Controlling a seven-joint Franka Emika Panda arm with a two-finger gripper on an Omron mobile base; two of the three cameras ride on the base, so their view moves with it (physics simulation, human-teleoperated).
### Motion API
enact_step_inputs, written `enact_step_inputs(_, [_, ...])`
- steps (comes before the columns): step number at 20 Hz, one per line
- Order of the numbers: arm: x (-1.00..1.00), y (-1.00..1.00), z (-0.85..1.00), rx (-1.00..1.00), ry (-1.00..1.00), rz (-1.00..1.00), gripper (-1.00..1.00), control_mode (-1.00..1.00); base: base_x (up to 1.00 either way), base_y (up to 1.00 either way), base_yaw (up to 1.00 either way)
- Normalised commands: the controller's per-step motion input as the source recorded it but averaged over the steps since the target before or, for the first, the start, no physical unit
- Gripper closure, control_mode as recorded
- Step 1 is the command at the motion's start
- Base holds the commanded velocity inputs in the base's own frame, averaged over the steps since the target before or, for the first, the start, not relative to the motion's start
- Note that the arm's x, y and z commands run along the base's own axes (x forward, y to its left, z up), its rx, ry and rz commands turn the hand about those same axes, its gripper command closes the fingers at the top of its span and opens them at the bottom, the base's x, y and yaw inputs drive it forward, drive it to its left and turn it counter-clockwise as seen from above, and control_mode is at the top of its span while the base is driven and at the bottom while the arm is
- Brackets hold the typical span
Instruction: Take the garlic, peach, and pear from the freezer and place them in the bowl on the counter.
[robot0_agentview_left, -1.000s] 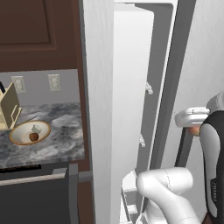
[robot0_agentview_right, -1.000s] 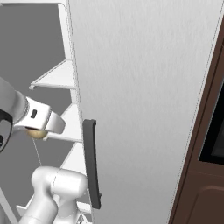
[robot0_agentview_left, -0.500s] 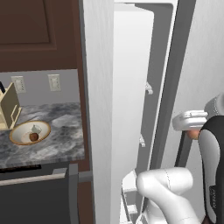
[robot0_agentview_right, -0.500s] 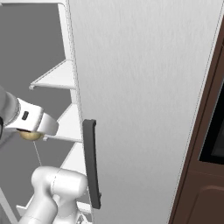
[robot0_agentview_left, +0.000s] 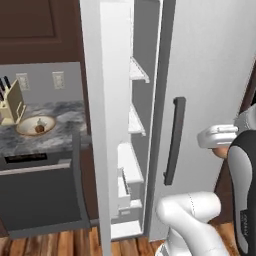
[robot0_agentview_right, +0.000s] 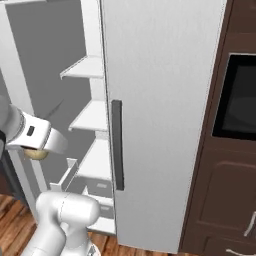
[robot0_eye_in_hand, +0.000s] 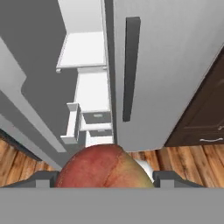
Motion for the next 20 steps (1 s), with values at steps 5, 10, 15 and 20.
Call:
enact_step_inputs(5, [0.0, 0.0, 0.0, 0.0, 0.0, 0.0, 1.0, 1.0, -0.93, 0.14, -0.18])
enact_step_inputs(10, [0.0, 0.0, 0.0, 0.0, 0.0, 0.0, 1.0, 1.0, -0.78, 0.52, -0.2])
enact_step_inputs(15, [0.0, 0.0, 0.0, 0.0, 0.0, 0.0, 1.0, 1.0, -0.41, 0.86, -0.11])
enact_step_inputs(20, [0.0, 0.0, 0.0, 0.0, 0.0, 0.0, 1.0, 1.0, -0.01, 1.0, 0.0])
